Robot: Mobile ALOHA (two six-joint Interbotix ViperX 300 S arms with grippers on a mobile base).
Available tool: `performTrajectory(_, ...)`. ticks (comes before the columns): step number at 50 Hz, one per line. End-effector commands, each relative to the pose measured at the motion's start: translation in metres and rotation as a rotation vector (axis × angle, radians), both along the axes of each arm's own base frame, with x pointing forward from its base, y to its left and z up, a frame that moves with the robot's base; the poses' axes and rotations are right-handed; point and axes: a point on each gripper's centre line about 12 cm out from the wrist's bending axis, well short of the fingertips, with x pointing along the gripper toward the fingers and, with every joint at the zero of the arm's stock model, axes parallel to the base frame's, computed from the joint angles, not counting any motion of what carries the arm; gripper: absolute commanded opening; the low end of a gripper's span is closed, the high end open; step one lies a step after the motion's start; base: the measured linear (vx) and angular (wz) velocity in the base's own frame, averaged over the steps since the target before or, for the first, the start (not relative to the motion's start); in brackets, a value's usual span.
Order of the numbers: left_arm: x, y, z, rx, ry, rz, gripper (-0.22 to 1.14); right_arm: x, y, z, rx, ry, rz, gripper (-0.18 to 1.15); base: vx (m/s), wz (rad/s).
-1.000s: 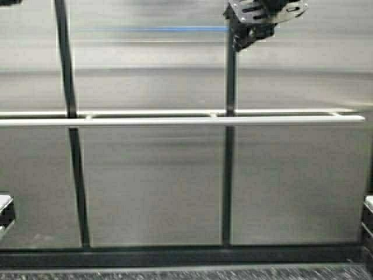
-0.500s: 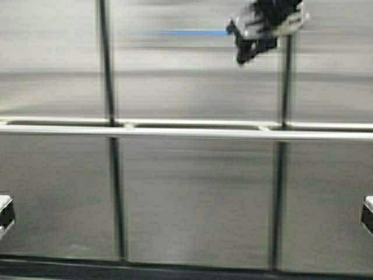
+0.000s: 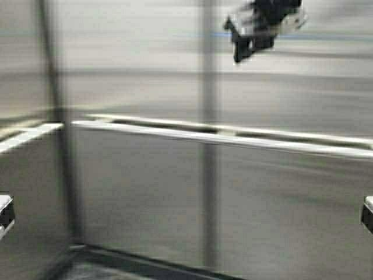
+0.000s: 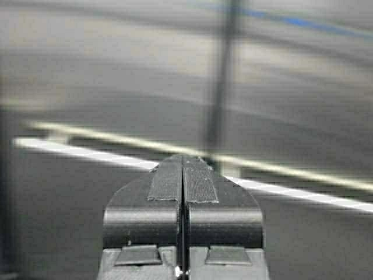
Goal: Navigate to elevator, push the call button, then enter the elevator
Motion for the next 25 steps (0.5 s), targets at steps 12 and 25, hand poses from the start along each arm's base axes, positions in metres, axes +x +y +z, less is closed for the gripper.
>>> performTrajectory(12, 0.002, 0.0, -0.001, 0.005, 0.009, 0.002, 0.03, -0.007, -0.001, 0.037, 0.112, -0.107, -0.01, 0.06, 0.07, 0.67)
performTrajectory(25, 0.008, -0.001, -0.004, 0.024, 0.035, 0.003, 0.03, -0.006, 0.0, 0.041, 0.119, -0.12, -0.009, 0.06, 0.05, 0.66)
